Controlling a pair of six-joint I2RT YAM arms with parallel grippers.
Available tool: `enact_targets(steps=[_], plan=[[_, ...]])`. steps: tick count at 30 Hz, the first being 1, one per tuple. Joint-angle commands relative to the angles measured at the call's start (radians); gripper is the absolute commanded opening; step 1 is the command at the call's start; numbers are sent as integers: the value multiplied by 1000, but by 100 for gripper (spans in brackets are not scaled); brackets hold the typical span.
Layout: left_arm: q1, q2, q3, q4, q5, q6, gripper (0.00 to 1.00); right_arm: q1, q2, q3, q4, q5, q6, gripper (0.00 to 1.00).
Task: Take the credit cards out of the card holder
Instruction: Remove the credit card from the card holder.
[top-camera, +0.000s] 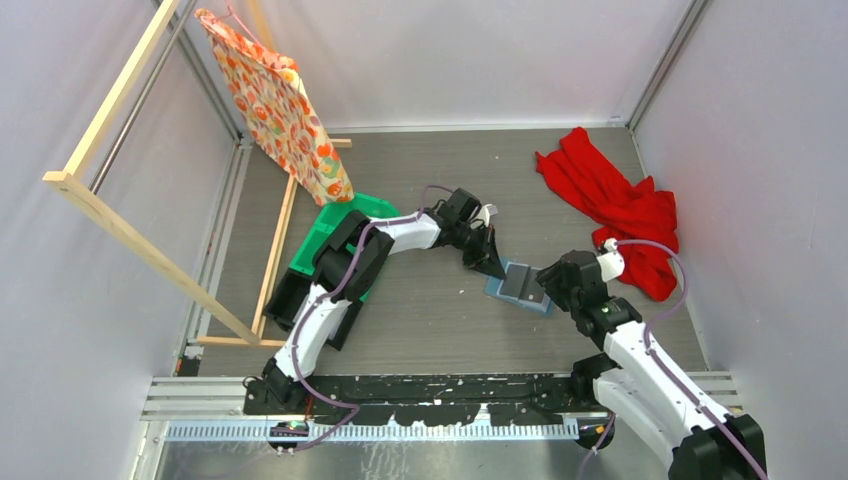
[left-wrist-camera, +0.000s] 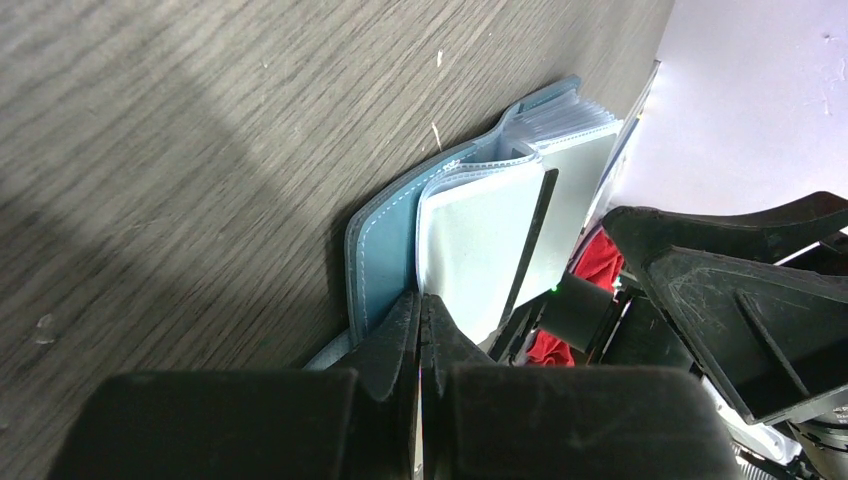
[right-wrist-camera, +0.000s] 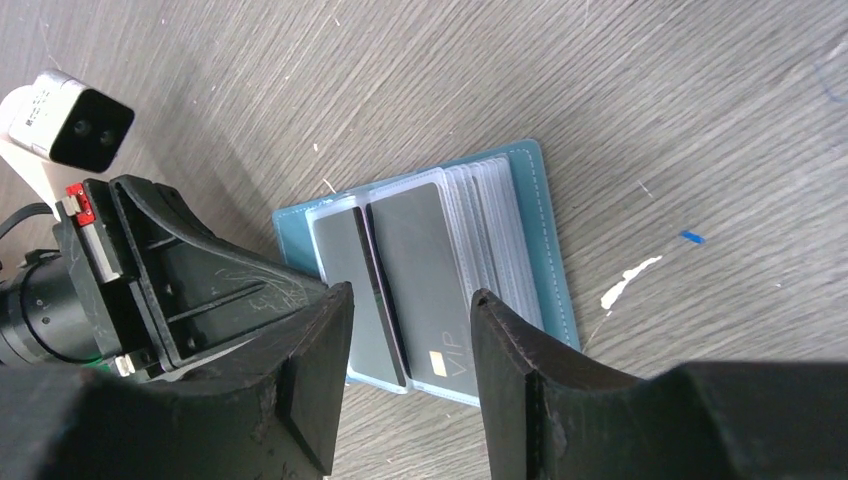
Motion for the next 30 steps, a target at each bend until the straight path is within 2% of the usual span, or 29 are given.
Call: enact_targets(steps=[1,3,8,13,19,21,26,30], plan=[[-22,70,-8,-64,-65,34,1,4,-50,20,-16,41,-32,53],[-22,71,-4,-65,-64,37,0,4,-52,7,40,-20,-49,53],[-23,81,5,-67,-56,40,1,4,108,7,178,-164,-80,50],[-22,102,38,-97,-24,63,0,-27,216,-28,275,-240,-55,50],[-20,122,72,-124,15,87,1,-99,164,-68,248,-277,-50,54],[-19,130,82,-137,19,93,1,-128,153,-95,258,-335,-39,54],[-15,145,96,-138,41,93,1,-181,148,-182,366,-422,12,54],[-12,153,101,-141,55,95,1,-196,142,-225,450,-451,45,49]])
